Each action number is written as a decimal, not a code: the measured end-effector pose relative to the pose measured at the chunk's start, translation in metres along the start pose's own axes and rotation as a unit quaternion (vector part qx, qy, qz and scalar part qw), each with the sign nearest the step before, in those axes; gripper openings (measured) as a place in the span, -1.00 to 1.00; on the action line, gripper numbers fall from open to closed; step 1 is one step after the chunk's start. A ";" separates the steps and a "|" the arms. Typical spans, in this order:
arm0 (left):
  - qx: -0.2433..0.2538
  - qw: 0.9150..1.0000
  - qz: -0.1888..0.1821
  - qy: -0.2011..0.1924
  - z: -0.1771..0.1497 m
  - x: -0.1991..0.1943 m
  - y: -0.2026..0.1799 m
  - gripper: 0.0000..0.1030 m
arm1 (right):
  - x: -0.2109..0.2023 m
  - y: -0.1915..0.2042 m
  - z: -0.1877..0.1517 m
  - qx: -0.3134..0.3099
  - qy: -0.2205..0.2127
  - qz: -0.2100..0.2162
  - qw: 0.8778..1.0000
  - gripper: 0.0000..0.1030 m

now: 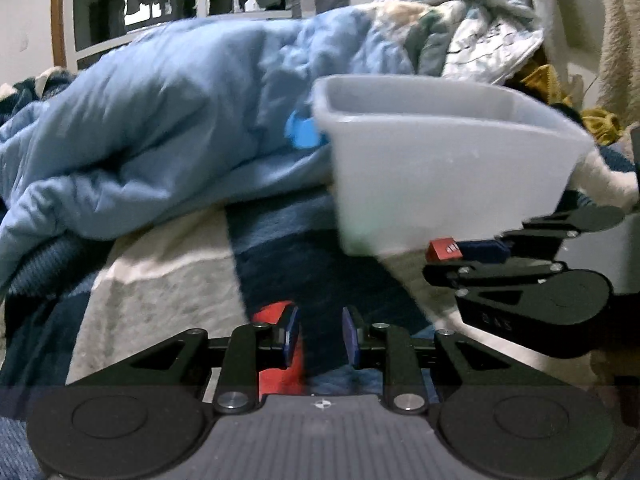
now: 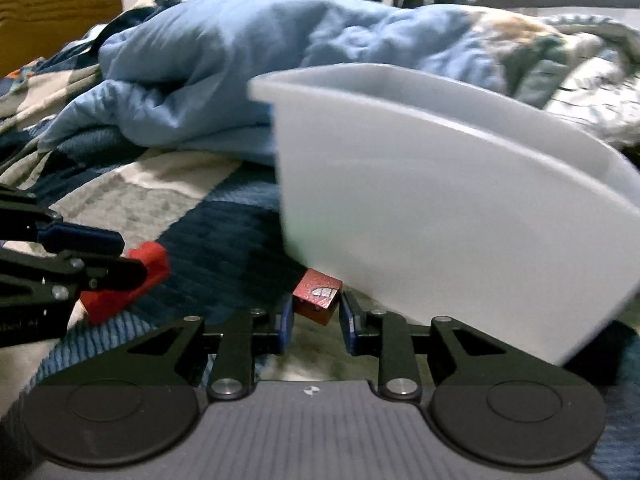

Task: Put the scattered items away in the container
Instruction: 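Grasp the small red cube with the right tool while the left tool holds the red brick, then carry the red brick and red cube over the bin and release both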

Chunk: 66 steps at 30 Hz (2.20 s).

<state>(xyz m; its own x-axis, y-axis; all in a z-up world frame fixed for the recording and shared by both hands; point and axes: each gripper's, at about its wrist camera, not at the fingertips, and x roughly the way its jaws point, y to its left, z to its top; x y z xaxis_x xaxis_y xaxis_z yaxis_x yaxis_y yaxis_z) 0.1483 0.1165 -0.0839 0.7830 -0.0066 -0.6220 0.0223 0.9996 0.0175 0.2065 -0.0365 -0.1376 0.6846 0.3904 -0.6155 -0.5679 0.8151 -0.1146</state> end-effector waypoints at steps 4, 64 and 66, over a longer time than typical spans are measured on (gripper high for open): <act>0.010 1.000 0.001 0.000 -0.001 -0.001 -0.015 -0.44 | -0.021 -0.018 -0.006 0.016 -0.004 -0.012 1.000 -0.46; 0.040 0.997 0.006 -0.070 0.159 0.057 -0.073 -0.47 | -0.040 -0.113 0.077 0.060 -0.088 -0.070 0.992 -0.46; 0.038 0.997 0.009 -0.060 0.163 0.070 -0.072 -0.47 | -0.029 -0.118 0.079 0.064 -0.078 -0.068 0.993 -0.45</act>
<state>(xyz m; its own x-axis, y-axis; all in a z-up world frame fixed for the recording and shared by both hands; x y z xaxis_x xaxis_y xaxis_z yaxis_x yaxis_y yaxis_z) 0.3029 0.0398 -0.0017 0.8520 0.0030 -0.5235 0.0514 0.9947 0.0894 0.2893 -0.1104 -0.0445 0.8194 0.3259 -0.4716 -0.4086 0.9090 -0.0818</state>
